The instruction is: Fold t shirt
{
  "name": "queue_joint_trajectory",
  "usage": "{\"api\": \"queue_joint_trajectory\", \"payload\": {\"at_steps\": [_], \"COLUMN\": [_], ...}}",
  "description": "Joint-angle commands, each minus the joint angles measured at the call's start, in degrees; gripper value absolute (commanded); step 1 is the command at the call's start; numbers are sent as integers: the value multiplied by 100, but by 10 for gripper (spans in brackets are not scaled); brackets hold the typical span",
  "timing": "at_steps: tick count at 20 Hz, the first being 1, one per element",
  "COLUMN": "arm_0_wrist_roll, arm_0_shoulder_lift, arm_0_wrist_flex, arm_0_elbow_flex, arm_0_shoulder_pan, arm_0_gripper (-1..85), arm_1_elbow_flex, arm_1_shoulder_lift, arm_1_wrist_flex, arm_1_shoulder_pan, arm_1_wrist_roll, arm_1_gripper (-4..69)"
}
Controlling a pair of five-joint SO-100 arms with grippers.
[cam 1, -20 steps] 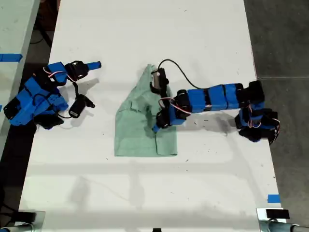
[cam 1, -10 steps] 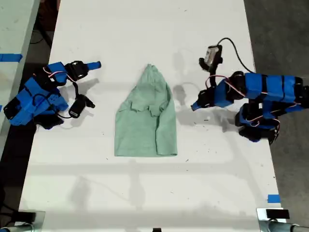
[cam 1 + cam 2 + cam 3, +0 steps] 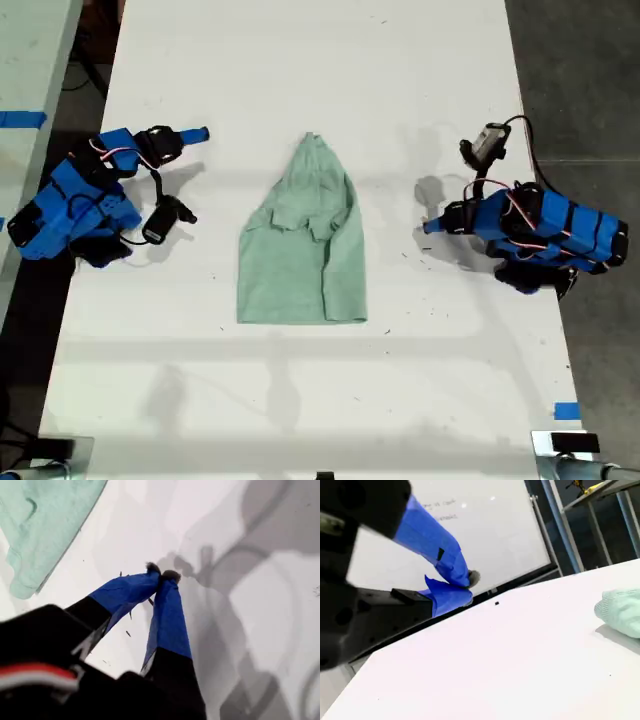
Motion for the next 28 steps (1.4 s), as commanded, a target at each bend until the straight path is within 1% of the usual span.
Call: {"api": "queue_joint_trajectory", "payload": {"at_steps": [1, 3, 4, 20, 28], "arm_0_wrist_roll": [-255, -545, -571, -536, -800], "arm_0_shoulder_lift": [44, 44, 44, 44, 44], "arm_0_wrist_flex": [-18, 26, 35, 62, 105], "arm_0_elbow_flex": [237, 255, 255, 255, 255], "arm_0_shoulder_pan": [-211, -431, -492, -492, -545], "arm_0_gripper": [-2, -2, -2, -2, -2], "arm_1_elbow_flex": [97, 105, 114, 158, 158], "arm_1_shoulder_lift": [70, 70, 70, 70, 70], "arm_1_wrist_flex": [-70, -149, -220, -255, -299], "arm_1_shoulder_pan": [88, 79, 79, -70, -35], "arm_1_wrist_roll": [-62, -35, -35, 141, 114], "arm_1_gripper": [15, 13, 12, 12, 12]}}
